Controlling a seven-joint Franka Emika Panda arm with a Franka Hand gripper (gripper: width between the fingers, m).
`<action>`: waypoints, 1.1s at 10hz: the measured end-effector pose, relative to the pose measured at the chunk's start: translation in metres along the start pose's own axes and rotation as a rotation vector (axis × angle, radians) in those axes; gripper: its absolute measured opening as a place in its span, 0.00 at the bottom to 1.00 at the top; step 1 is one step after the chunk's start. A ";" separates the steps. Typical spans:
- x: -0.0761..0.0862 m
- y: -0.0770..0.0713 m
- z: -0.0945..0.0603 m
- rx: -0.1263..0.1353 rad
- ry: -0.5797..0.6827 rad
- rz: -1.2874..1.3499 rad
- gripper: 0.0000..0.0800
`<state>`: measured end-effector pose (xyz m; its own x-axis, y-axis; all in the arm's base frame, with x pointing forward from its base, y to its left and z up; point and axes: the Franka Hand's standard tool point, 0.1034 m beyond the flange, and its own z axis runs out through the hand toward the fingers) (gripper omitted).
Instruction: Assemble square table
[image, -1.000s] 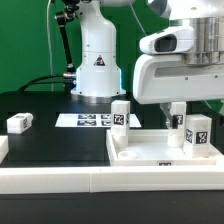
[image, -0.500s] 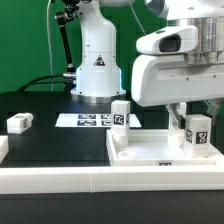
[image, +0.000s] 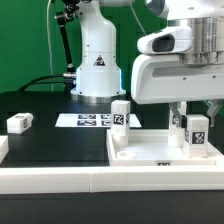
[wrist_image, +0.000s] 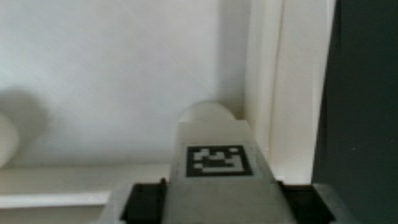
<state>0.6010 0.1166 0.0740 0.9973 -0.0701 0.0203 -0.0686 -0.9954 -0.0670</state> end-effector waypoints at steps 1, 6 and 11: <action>0.000 0.000 0.000 0.001 0.000 0.063 0.36; -0.003 -0.008 0.001 0.019 0.024 0.594 0.36; 0.000 -0.011 0.001 0.070 0.016 1.059 0.36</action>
Offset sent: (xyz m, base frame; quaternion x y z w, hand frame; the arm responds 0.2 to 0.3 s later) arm -0.0203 0.0086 -0.0020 -0.0226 -0.0009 0.2887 0.9572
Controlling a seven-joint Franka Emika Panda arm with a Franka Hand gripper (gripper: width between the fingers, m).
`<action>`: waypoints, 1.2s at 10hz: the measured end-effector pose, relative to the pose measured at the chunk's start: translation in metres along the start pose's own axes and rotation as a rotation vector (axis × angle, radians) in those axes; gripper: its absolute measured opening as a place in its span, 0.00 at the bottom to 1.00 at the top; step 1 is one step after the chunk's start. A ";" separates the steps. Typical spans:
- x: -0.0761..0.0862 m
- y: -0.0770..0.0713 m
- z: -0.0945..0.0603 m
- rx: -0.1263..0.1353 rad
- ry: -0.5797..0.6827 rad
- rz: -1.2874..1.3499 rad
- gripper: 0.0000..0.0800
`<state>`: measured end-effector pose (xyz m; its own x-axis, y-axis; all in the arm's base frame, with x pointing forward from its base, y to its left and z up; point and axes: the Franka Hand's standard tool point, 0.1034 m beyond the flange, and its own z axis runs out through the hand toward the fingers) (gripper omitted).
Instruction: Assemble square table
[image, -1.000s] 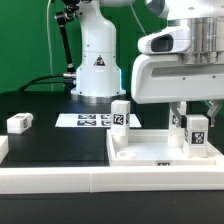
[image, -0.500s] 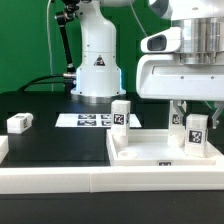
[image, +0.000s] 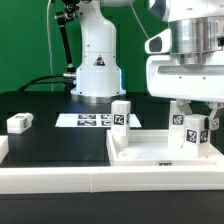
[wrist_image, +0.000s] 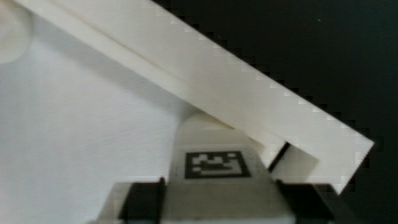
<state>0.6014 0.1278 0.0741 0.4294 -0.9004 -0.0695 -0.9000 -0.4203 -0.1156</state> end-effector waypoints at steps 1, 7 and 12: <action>0.000 0.000 0.000 0.002 -0.005 0.094 0.36; 0.000 0.000 0.001 0.009 -0.030 0.450 0.36; 0.000 0.001 0.003 0.006 -0.029 0.321 0.73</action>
Offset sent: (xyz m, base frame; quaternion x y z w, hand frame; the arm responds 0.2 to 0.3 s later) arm -0.0047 -0.0003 0.0013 -0.0095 -0.0125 0.2421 0.9701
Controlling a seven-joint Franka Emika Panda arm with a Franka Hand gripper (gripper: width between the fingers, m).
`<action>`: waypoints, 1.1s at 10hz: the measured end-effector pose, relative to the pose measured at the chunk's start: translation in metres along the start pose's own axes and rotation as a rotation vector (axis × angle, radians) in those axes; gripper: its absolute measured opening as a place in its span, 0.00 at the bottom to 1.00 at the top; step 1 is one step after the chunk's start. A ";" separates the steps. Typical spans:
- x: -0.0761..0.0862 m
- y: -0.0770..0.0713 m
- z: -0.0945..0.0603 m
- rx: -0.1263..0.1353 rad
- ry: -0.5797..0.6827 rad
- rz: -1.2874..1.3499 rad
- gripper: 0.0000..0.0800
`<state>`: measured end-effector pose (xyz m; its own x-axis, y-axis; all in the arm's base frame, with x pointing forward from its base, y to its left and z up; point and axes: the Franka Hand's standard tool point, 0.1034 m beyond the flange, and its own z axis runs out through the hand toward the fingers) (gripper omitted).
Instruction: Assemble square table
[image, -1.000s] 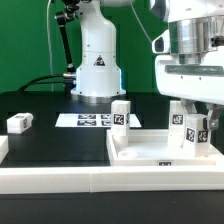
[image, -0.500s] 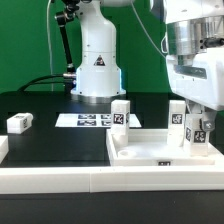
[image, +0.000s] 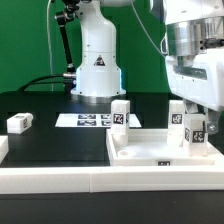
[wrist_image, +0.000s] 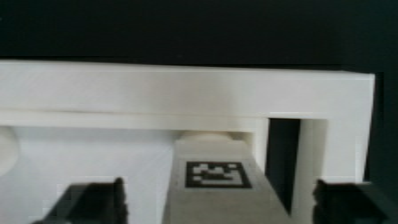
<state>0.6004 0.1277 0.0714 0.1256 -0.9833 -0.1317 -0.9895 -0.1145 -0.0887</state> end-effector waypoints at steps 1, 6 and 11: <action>0.000 0.000 0.000 -0.002 0.001 -0.097 0.73; 0.000 0.000 0.000 -0.002 0.001 -0.451 0.81; 0.002 0.000 -0.001 -0.029 0.014 -0.828 0.81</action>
Offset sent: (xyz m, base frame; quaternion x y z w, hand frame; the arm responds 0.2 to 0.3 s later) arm 0.0000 0.0000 0.0000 0.0000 0.0000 -0.1938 0.9810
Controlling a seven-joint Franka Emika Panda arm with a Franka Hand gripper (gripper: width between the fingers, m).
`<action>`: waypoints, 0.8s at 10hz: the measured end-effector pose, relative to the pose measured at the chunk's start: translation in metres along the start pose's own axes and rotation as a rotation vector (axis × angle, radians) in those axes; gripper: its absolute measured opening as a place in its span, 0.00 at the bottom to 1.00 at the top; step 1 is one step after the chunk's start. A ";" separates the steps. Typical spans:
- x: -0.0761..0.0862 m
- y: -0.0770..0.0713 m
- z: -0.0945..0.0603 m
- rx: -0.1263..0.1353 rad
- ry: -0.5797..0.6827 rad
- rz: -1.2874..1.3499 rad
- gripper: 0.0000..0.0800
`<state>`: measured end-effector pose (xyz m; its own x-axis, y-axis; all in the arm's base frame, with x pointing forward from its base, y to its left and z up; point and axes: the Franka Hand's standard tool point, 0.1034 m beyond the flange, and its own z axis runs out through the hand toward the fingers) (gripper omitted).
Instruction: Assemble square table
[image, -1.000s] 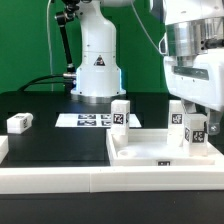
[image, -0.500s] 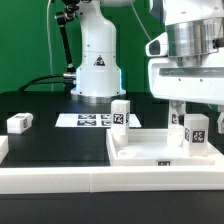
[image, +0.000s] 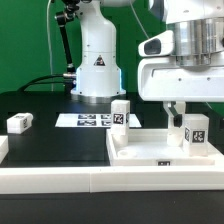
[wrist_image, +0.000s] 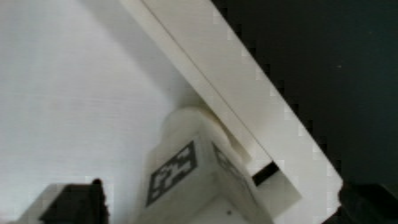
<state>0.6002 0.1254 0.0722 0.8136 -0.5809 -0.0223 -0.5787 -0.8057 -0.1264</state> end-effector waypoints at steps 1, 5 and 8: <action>0.000 0.000 0.000 -0.009 0.005 -0.094 0.81; 0.004 0.003 -0.001 -0.029 0.014 -0.415 0.81; 0.007 0.005 -0.002 -0.040 0.017 -0.624 0.81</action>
Offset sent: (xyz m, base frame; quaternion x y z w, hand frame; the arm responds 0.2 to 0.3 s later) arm 0.0026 -0.0030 0.0032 -0.0159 -0.0008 -0.2239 0.9745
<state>0.6031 0.1175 0.0734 0.9983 -0.0007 0.0591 0.0036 -0.9973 -0.0731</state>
